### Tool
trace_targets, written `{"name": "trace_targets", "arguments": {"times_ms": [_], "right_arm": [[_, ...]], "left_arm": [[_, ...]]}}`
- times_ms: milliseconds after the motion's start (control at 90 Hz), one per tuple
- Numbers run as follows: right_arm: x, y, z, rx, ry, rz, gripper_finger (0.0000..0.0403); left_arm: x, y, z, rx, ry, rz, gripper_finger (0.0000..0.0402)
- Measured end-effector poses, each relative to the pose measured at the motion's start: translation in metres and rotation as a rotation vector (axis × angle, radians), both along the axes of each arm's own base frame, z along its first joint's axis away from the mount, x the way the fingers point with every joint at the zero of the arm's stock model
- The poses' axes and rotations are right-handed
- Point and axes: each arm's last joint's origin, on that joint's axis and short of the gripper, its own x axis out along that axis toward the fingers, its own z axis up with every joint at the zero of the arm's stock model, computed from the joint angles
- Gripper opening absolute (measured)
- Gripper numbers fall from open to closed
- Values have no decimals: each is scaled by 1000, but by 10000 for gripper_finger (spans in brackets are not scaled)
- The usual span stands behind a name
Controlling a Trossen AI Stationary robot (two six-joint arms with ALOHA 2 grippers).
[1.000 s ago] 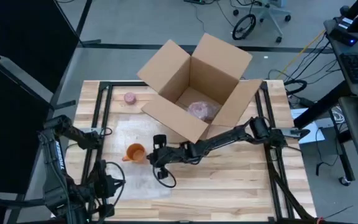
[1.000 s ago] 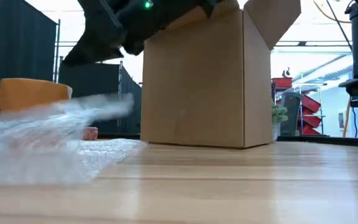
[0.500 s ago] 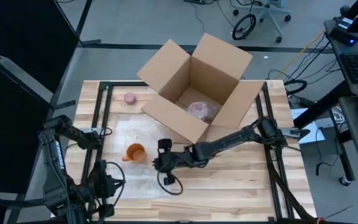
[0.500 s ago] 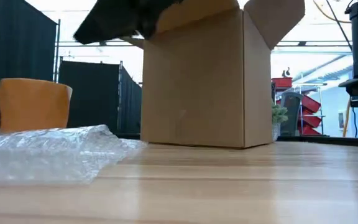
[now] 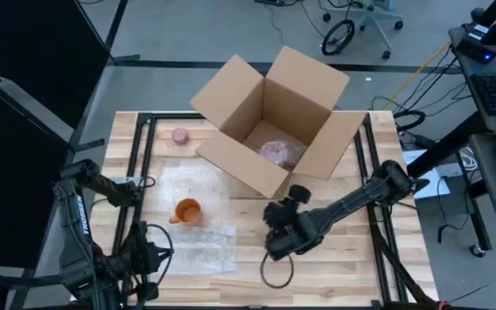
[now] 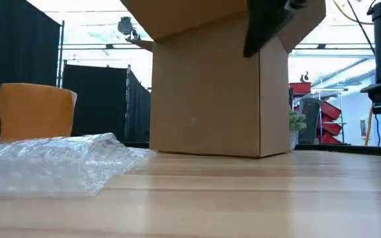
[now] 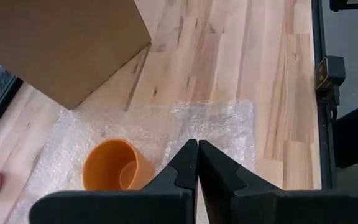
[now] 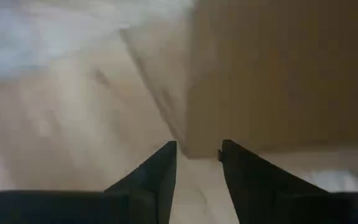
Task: Wrap mug
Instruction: Wrap the yellow mug in the bubble wrap
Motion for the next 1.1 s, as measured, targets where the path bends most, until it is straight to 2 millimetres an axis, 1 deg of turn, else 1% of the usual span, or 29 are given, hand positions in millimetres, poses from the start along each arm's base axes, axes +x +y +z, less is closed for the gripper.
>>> {"name": "trace_targets", "arguments": {"times_ms": [56, 111, 200, 256, 311, 467, 589, 744, 922, 1011, 1100], "right_arm": [[-3, -5, -8, -6, -27, -37, 114], [0, -8, -13, 21, -75, -39, 114], [11, -6, -24, 68, -134, 43, 114], [17, -7, -30, 46, -144, 91, 114], [24, -12, -32, 7, -151, 123, 114], [30, -42, -34, -91, -74, 106, 113], [22, -50, -36, -83, 26, 80, 113], [-3, -36, -40, -9, 134, -10, 113], [-33, -17, -36, 2, 212, -149, 113], [-40, -5, -36, 4, 168, -177, 113], [-35, 9, -39, 49, 54, -133, 113]], "left_arm": [[0, 0, 0, 9, -3, -6, 0], [0, 0, 0, 21, -3, -16, 0], [0, 0, 0, 38, 0, -31, 0], [0, 0, 0, 40, 0, -32, 0], [0, 0, 0, 40, -1, -33, 0], [0, 0, 0, 38, -3, -30, 0], [1, 0, 0, 34, -5, -27, 0], [1, -1, 0, 24, -6, -28, 0], [1, -1, 0, 23, -3, -29, 0], [1, -1, 0, 27, -1, -34, 0], [1, -1, 0, 28, -1, -34, 0]]}}
